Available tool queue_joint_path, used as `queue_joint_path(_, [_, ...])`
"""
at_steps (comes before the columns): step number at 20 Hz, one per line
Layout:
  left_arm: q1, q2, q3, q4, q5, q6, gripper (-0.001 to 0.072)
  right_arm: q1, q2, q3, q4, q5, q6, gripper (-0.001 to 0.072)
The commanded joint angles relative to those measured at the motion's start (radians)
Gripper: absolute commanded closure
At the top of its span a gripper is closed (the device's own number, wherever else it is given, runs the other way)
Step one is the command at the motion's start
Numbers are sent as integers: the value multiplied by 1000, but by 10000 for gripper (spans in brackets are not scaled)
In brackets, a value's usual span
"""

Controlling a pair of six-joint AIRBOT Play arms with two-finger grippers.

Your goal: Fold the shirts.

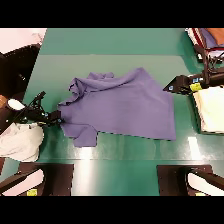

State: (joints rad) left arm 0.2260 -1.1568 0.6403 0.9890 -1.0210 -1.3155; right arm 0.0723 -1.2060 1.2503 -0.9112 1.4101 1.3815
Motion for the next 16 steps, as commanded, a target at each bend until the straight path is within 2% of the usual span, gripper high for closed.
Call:
queue_joint_path(1, [0, 3, 30, -50, 6, 7, 681, -49, 5, -5, -24, 80, 0, 350])
queue_joint_path(5, [0, 84, 106, -50, -35, 7, 682, -164, 11, -27, -214, 183, 22, 350])
queue_joint_path(9, [0, 185, 119, -50, -51, 8, 681, -343, 78, -303, -215, 116, 23, 330])
queue_joint_path(10, [0, 190, 119, -50, -61, 8, 681, -388, 90, -391, -214, 108, 23, 224])
queue_joint_path(11, [0, 191, 119, -50, -72, 7, 681, -425, 90, -465, -214, 101, 23, 185])
queue_joint_path(16, [-2, 191, 119, -50, -75, 7, 681, -452, 90, -739, -132, -8, -8, 215])
